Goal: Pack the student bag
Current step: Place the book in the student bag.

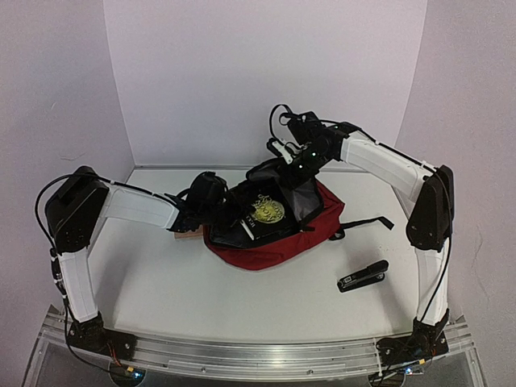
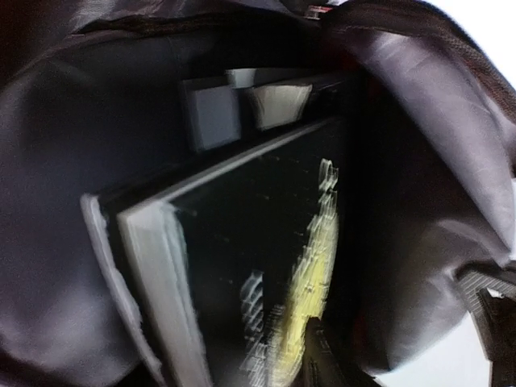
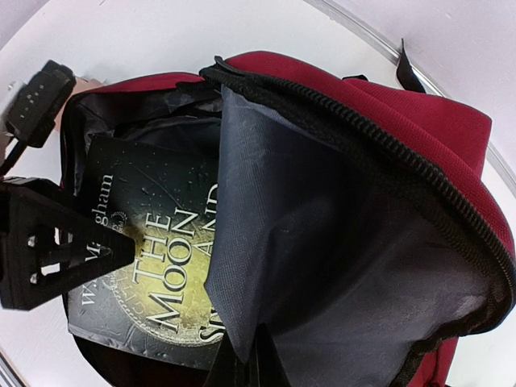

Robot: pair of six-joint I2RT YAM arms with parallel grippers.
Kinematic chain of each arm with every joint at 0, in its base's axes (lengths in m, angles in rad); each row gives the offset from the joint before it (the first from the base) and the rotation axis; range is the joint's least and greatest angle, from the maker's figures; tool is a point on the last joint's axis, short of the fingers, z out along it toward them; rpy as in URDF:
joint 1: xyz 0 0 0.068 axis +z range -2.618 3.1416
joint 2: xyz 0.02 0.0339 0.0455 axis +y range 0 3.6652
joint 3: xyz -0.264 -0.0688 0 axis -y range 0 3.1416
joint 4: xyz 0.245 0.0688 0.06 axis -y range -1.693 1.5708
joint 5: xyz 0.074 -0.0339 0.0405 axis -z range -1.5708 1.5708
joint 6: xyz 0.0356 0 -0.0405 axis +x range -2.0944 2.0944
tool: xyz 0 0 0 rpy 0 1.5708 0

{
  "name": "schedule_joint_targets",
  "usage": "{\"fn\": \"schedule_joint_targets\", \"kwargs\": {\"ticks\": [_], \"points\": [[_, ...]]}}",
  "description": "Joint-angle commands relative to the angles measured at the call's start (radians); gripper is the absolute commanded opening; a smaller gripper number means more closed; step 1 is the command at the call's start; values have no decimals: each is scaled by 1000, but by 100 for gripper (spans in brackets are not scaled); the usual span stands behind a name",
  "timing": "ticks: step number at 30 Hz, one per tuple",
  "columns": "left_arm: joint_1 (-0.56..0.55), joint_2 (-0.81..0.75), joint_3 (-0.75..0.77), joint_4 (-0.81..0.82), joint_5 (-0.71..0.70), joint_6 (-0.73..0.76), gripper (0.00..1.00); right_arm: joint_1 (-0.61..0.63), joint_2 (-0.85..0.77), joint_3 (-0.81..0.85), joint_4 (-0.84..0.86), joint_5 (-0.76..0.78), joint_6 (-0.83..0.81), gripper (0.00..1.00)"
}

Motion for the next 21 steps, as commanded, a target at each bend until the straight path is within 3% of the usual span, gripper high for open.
{"fn": "schedule_joint_targets", "kwargs": {"ticks": [1, 5, 7, 11, 13, 15, 16, 21], "points": [[-3, -13, 28, 25, 16, 0, 27, 17, -22, 23, 34, -44, -4, 0], [-3, 78, 99, 124, 52, -14, 5, 17, -19, 25, 33, -61, 3, 0], [-3, 140, 157, 154, 64, -24, 0, 17, -19, 23, 33, -66, 4, 0], [-3, 231, 295, 123, 60, -16, 1, 16, -21, 16, 33, -63, 2, 0], [-3, 252, 336, 83, 55, -15, 10, 15, -22, 15, 33, -60, 0, 0], [-2, 246, 328, 75, 50, -13, 35, 12, -23, 16, 33, -60, 0, 0], [-4, 230, 306, 72, 41, -9, 43, 10, -24, 16, 33, -62, 1, 0], [-13, 106, 205, -64, -58, 29, 61, 6, -25, 14, 33, -57, -3, 0]]}}
